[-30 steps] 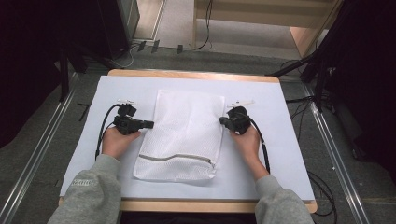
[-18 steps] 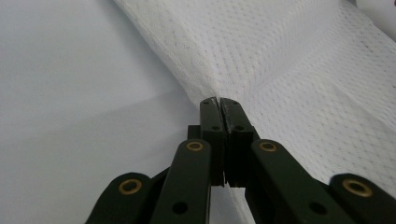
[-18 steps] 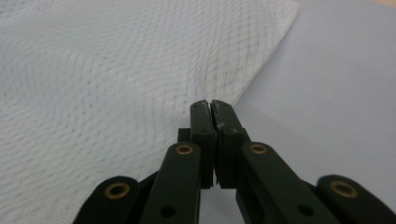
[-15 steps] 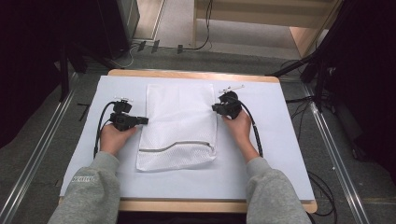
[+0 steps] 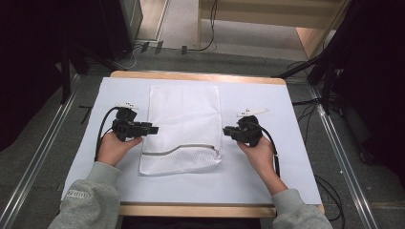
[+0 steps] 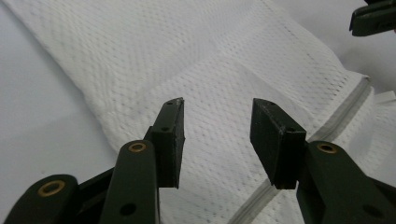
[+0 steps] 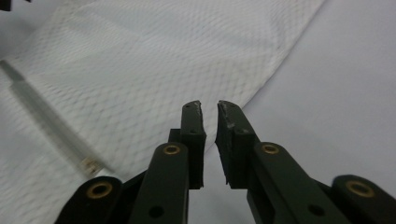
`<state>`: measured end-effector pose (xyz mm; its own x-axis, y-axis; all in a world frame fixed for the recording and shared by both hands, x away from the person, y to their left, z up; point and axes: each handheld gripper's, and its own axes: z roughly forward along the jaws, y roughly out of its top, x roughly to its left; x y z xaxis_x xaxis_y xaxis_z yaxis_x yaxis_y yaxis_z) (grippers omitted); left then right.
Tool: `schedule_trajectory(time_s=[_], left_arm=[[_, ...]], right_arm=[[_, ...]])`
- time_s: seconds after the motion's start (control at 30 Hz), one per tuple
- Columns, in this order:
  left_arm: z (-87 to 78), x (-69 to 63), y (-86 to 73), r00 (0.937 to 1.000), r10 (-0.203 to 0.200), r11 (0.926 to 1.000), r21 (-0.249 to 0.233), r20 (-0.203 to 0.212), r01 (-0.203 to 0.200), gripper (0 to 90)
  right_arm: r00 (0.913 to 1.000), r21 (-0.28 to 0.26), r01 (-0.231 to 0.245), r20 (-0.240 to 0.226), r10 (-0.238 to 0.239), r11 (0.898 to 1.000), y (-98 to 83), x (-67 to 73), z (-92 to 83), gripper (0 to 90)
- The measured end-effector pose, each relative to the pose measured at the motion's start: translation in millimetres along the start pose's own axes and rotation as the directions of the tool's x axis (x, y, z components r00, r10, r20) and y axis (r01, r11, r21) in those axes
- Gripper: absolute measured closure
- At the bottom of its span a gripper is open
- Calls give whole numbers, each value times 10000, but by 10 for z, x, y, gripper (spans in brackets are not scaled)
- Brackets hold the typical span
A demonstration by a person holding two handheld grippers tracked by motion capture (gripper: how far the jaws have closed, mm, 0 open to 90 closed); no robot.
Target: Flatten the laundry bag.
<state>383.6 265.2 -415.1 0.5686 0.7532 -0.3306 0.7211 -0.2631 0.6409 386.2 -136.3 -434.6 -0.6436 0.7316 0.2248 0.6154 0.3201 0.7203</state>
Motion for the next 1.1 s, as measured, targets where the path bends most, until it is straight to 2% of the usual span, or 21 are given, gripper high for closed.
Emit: schedule_trajectory(time_s=[0.1, 0.3, 0.43, 0.57, 0.73, 0.83, 0.9, 0.97, 1.1], left_arm=[[-2, -36, -16, 9999, 21, 10000, 3, 119, -21, 547], [18, -80, -23, 9995, 27, 10000, -74, 308, -24, 535], [61, -132, -25, 9987, 220, 9997, 74, 454, -224, 534], [116, -193, -33, 9971, 460, 9987, 195, 611, -473, 532], [170, -232, -32, 9950, 646, 9973, 304, 761, -671, 527], [189, -253, -28, 9936, 715, 9967, 327, 879, -746, 524], [203, -261, -20, 9927, 725, 9966, 311, 967, -758, 524], [218, -270, -7, 9919, 761, 9963, 331, 1015, -798, 524], [266, -296, 4, 9902, 918, 9944, 431, 1053, -968, 526]], right_arm=[[9989, 139, 153, -452, -146, 9998, -101, 123, -68, 900], [9929, 397, 566, -1069, -521, 9976, -257, 383, -113, 900], [9890, 532, 852, -1261, -780, 9949, -348, 516, -101, 900], [9854, 910, 1082, -1416, -947, 9900, -478, 632, -69, 900], [9839, 1388, 1457, -1242, -1287, 9795, -651, 736, -35, 882], [9841, 1600, 1507, -1177, -1327, 9755, -737, 757, -42, 863], [9859, 1565, 1424, -1101, -1260, 9774, -770, 757, -81, 850], [9863, 1281, 1394, -1058, -1263, 9819, -767, 746, -130, 839], [9913, 880, 1192, -660, -1136, 9890, -742, 691, -195, 770]])
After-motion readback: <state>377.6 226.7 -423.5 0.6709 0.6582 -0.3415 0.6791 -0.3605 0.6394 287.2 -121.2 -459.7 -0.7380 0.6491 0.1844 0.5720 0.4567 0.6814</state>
